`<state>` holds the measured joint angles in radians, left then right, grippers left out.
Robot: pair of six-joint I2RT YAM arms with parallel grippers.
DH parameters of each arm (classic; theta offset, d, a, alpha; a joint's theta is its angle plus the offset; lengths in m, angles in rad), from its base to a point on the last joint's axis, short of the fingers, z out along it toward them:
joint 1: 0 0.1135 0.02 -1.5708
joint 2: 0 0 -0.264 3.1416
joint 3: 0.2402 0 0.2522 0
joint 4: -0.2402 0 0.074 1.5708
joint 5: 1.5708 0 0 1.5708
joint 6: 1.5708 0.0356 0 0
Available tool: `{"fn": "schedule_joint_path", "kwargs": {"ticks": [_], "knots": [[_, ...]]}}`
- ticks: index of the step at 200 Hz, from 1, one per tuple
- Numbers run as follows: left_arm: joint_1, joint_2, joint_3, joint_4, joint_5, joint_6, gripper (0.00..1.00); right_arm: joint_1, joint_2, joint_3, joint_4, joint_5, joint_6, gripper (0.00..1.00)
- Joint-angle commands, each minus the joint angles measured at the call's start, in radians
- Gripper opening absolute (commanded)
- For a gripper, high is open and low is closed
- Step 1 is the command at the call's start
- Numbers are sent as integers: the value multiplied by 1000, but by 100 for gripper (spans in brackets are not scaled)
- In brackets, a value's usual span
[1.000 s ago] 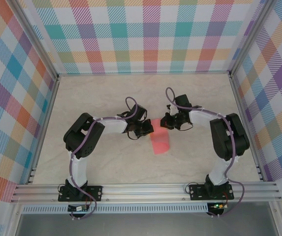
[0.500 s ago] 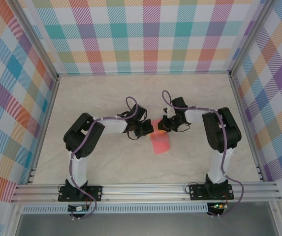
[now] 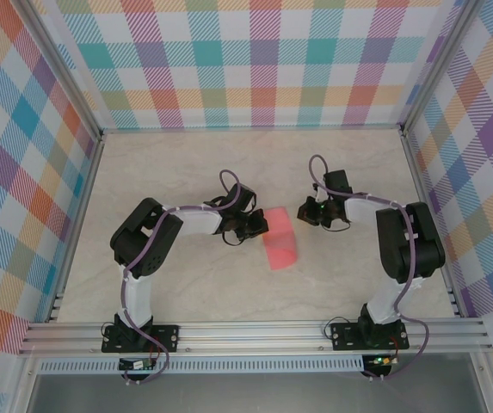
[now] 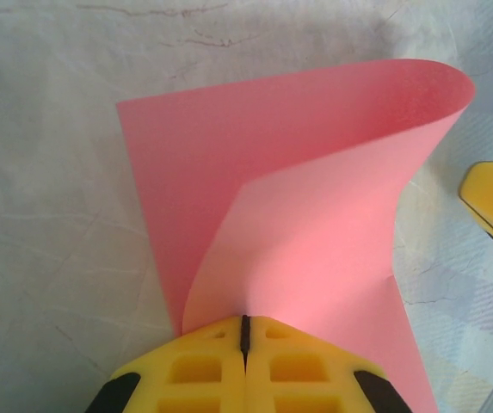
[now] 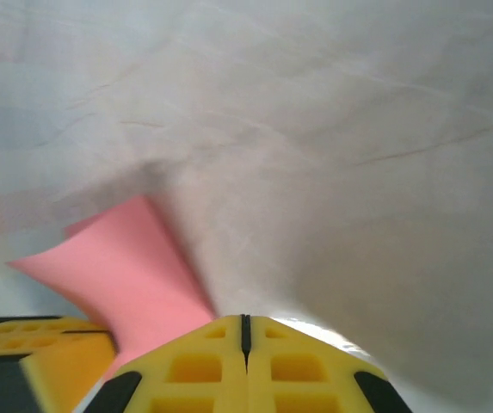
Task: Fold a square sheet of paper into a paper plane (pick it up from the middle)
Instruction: Fold the square sheet of paper in half at the center of the table.
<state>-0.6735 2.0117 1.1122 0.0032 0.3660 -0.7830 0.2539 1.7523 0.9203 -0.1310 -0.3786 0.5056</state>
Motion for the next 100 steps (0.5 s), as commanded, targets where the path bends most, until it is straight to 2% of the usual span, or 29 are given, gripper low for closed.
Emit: {"fn": "schedule_joint_path", "kwargs": {"ticks": [1, 44, 100], "knots": [[-12, 182, -118, -386, -193, 32, 0, 70, 6, 23, 67, -49, 5, 0], [-12, 183, -122, -391, -198, 29, 0, 105, 134, 113, 61, -95, 5, 0], [-12, 188, -144, -390, -202, 27, 0, 54, 187, 140, 7, 86, 44, 0]]}}
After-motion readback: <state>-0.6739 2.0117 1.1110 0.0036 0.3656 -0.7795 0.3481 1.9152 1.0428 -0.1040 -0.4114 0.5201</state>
